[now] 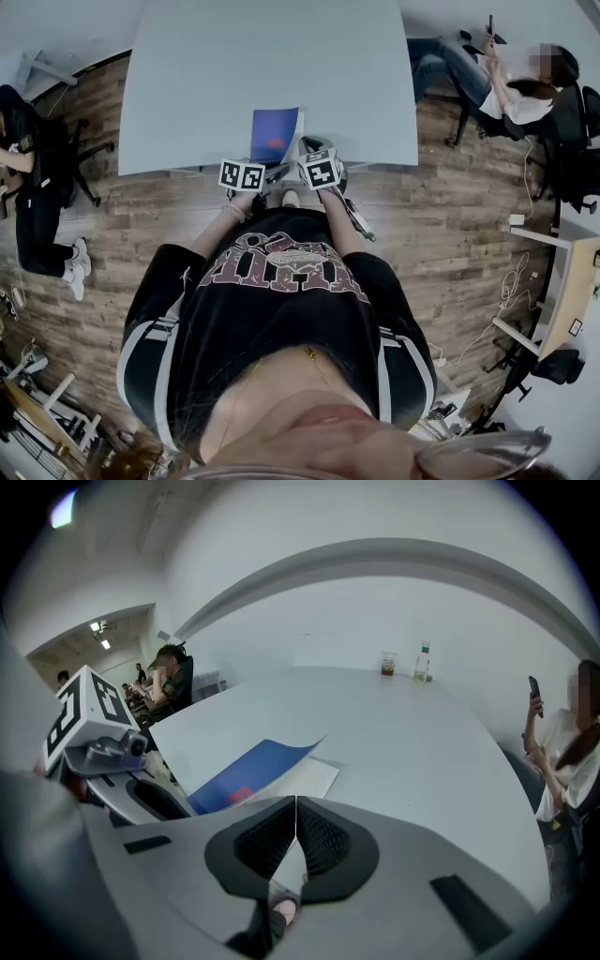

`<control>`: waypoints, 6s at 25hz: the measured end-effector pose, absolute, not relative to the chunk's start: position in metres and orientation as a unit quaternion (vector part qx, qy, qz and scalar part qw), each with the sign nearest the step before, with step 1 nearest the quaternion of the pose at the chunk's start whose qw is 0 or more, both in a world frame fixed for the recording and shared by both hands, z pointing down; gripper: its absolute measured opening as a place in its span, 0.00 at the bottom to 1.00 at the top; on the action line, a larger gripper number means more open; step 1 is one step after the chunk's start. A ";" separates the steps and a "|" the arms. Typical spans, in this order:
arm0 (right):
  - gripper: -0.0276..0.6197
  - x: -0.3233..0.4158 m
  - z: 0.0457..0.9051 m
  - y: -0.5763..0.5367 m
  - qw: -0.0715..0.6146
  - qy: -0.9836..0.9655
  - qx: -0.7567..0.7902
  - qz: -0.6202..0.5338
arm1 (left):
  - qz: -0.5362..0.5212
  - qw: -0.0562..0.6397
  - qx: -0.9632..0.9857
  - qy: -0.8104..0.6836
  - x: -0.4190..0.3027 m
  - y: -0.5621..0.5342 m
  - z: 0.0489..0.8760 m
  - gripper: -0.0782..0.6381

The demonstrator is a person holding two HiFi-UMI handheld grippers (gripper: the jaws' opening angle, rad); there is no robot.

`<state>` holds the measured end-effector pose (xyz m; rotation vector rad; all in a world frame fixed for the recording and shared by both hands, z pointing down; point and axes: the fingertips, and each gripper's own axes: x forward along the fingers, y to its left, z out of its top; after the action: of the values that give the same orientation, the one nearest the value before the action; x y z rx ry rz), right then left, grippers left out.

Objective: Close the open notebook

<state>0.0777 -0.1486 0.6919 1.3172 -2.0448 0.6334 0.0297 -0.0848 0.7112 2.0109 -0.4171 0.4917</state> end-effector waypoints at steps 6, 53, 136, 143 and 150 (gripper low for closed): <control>0.07 0.088 0.685 -0.139 0.284 -0.768 0.514 0.254 | 0.212 0.496 0.826 -0.161 0.042 -0.085 0.715 0.29; 0.07 0.064 0.677 -0.143 0.240 -0.788 0.498 0.271 | 0.158 0.430 0.859 -0.229 0.012 -0.116 0.688 0.18; 0.07 0.047 0.424 -0.155 0.073 -0.836 0.536 0.086 | 0.024 0.178 0.936 -0.302 0.013 -0.154 0.416 0.17; 0.07 0.047 0.415 -0.153 0.064 -0.837 0.538 0.080 | 0.031 0.161 0.938 -0.306 0.013 -0.153 0.413 0.17; 0.07 0.049 0.415 -0.149 0.070 -0.837 0.537 0.076 | 0.042 0.147 0.939 -0.308 0.017 -0.150 0.414 0.17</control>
<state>0.0492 -0.1492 0.4152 1.6151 -2.5187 0.2291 0.0171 -0.1496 0.4143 2.7021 -0.8879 0.1214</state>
